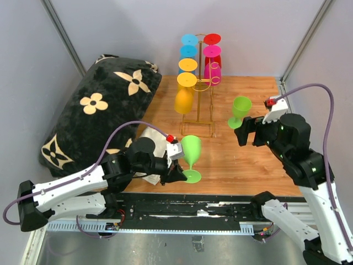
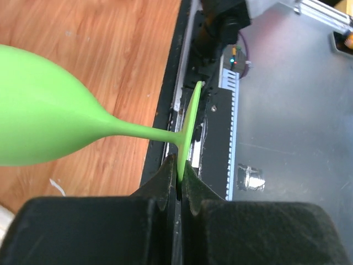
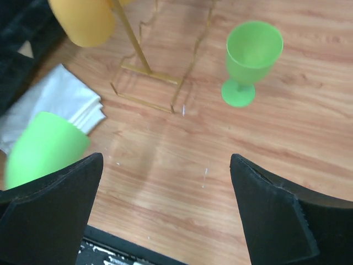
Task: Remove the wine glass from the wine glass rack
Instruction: Place the wine glass at the center of the board.
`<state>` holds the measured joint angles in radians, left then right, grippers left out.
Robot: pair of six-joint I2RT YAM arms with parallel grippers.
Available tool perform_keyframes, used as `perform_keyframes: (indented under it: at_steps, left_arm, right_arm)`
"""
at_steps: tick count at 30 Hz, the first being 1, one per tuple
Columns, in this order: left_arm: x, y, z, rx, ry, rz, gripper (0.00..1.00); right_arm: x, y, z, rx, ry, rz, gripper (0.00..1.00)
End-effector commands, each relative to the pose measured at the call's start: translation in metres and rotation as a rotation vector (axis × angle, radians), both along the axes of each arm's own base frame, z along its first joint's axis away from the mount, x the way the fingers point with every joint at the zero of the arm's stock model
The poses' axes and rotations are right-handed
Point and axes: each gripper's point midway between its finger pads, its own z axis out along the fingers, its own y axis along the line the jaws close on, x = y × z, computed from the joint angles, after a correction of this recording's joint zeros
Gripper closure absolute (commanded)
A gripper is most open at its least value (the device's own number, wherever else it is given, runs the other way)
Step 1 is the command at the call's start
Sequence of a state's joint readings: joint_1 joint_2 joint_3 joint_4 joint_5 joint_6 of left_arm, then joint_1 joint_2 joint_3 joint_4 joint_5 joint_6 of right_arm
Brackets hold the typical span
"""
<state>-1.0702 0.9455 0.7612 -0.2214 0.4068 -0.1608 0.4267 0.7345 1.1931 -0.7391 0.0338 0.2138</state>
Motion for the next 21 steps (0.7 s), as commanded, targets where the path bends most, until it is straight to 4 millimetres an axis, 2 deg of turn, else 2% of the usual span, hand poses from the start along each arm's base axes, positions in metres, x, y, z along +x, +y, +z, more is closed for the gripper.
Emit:
perform_keyframes:
  at_steps: [1, 2, 7, 10, 12, 16, 19, 21]
  left_arm:
    - [-0.021, 0.002, 0.033, -0.152, -0.263, -0.233, 0.99]
    - [-0.023, 0.006, 0.038, -0.184, -0.316, -0.243, 0.99]
    - [-0.024, 0.019, 0.031, -0.222, -0.495, -0.279, 1.00]
    - [-0.020, 0.020, 0.026, -0.189, -0.515, -0.275, 0.99]
    - [-0.021, 0.018, 0.024, -0.181, -0.513, -0.297, 0.99]
    - [-0.027, 0.010, 0.029, -0.206, -0.509, -0.353, 1.00]
    - [-0.032, 0.005, 0.036, -0.247, -0.499, -0.379, 1.00]
    - [-0.037, 0.004, 0.042, -0.278, -0.487, -0.399, 0.99]
  right_arm:
    - [-0.008, -0.004, -0.029, -0.002, 0.177, 0.064, 0.02]
    - [-0.010, 0.004, -0.028, 0.056, 0.192, 0.118, 0.02]
    - [-0.024, 0.049, -0.020, 0.304, 0.265, 0.403, 0.02]
    - [-0.043, 0.079, 0.000, 0.469, 0.275, 0.635, 0.01]
    - [-0.049, 0.089, 0.010, 0.569, 0.286, 0.725, 0.01]
    - [-0.057, 0.103, 0.017, 0.653, 0.328, 0.832, 0.04]
    - [-0.058, 0.111, 0.006, 0.634, 0.390, 0.823, 0.09]
    - [-0.057, 0.116, -0.004, 0.629, 0.437, 0.810, 0.16]
